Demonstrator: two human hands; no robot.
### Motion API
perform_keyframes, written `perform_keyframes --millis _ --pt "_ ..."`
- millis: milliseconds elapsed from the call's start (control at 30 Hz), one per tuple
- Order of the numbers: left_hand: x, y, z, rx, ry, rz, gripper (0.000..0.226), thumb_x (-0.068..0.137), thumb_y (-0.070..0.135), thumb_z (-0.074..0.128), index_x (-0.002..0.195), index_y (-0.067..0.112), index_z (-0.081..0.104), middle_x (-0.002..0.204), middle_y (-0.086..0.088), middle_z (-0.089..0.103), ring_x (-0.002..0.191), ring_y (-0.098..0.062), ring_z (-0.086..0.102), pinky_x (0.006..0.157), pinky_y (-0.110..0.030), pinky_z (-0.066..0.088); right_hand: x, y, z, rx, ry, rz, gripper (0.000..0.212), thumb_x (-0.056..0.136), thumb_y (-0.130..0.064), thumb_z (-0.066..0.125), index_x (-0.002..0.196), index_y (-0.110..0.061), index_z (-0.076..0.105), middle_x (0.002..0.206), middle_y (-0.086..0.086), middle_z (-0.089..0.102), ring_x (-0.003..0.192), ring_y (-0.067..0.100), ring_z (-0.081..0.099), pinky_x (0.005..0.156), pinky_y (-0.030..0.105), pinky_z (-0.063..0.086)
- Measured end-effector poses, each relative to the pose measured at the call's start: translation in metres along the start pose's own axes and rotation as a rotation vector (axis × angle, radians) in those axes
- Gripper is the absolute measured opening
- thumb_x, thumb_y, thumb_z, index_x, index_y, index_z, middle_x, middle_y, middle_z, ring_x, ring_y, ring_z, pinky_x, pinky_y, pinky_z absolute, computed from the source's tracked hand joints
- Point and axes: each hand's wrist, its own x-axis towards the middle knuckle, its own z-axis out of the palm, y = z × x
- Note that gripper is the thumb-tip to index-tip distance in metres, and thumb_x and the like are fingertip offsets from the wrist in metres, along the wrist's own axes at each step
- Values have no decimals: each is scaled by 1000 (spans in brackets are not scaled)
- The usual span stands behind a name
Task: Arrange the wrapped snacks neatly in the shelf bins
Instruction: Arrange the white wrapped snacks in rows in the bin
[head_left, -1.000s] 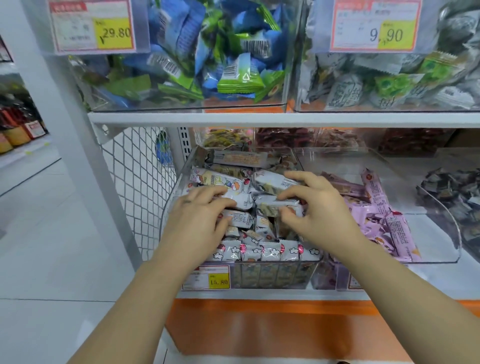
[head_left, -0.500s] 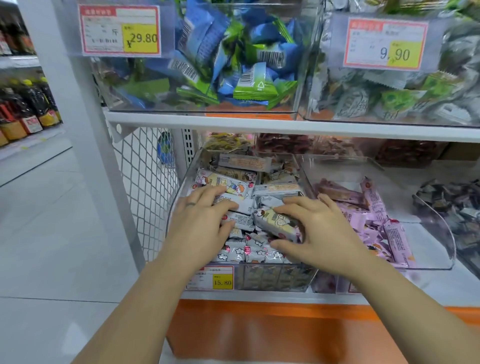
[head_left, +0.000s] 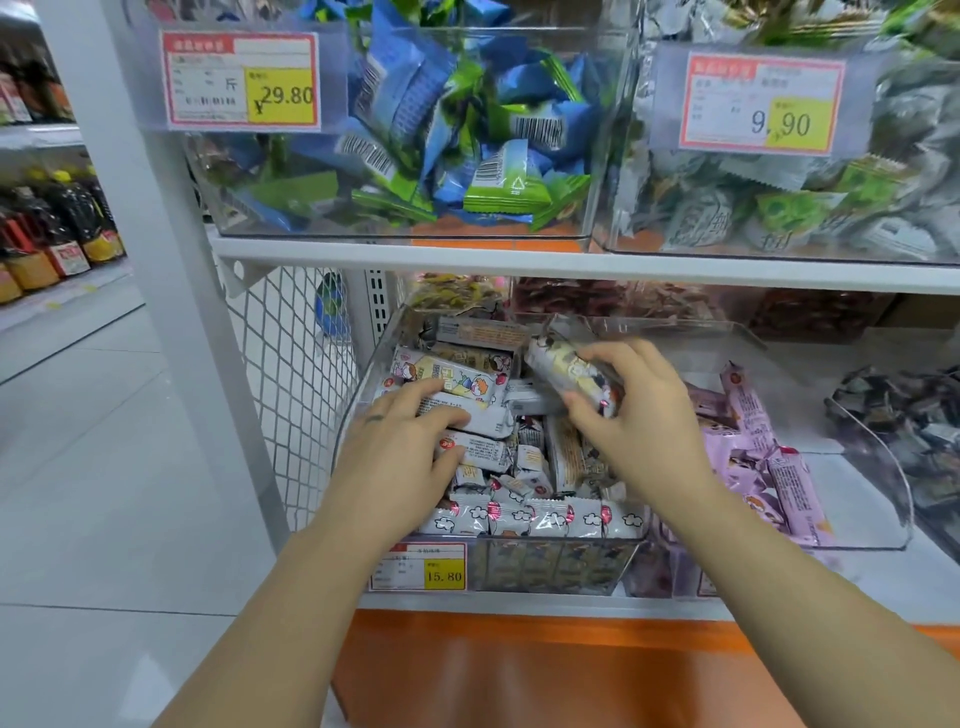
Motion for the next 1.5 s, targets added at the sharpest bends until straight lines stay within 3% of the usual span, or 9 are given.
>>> perform_keyframes --millis 300,433,600,800,967,1100,1200,1333,1500 --pt "1 0 1 -24 -2 5 34 91 36 54 125 34 54 149 13 26 136 -15 24 111 -37 26 66 10 41 -124 -49 115 30 87 -20 62 111 -4 53 118 16 46 86 33 54 62 30 38" --pt "0 -1 2 -33 2 7 34 91 36 54 125 35 54 149 14 27 135 -15 24 110 -36 26 75 9 50 -120 -182 86 29 91 -35 56 103 -9 59 99 11 56 86 30 56 58 28 31" --pt "-1 -1 1 -31 11 13 33 91 36 53 124 34 54 149 14 27 135 -15 25 110 -36 28 73 10 40 -81 -359 36 49 89 -39 57 131 -15 47 132 9 49 115 27 50 85 27 39" --pt "-1 -1 1 -36 17 21 33 91 35 54 124 34 55 149 13 28 136 -15 24 110 -37 28 51 7 17 -81 -317 -12 76 78 -48 67 141 -26 31 152 3 26 136 23 33 101 33 37" --pt "-2 2 -3 -19 55 45 31 89 33 57 120 33 59 144 11 34 134 -13 26 108 -35 25 14 7 -15 -86 -290 -78 53 82 -38 66 131 -25 50 124 0 53 117 18 48 95 26 36" --pt "-3 12 -11 -18 59 95 26 88 31 59 114 32 62 120 14 49 114 -11 43 99 -33 32 3 13 -38 -299 -548 -179 19 84 -36 64 103 -36 68 110 -15 63 121 8 45 115 40 18" --pt "-3 24 -12 -91 -53 135 23 90 31 57 112 33 63 105 22 49 96 -5 54 92 -32 42 3 9 -40 -454 -757 -143 22 85 -34 63 106 -38 67 119 -13 62 134 3 26 118 41 4" --pt "-3 39 -6 -196 -159 156 21 90 27 58 110 29 64 101 21 52 86 -1 58 84 -29 49 5 7 -37 -484 -838 -155 24 84 -31 64 107 -35 68 124 -9 60 140 7 17 117 48 2" --pt "4 46 2 -190 -193 162 19 91 28 55 109 32 63 100 18 52 90 0 52 84 -29 49 3 15 -33 -465 -689 -213 17 91 -33 52 92 -27 68 105 -12 65 124 4 36 116 38 5"
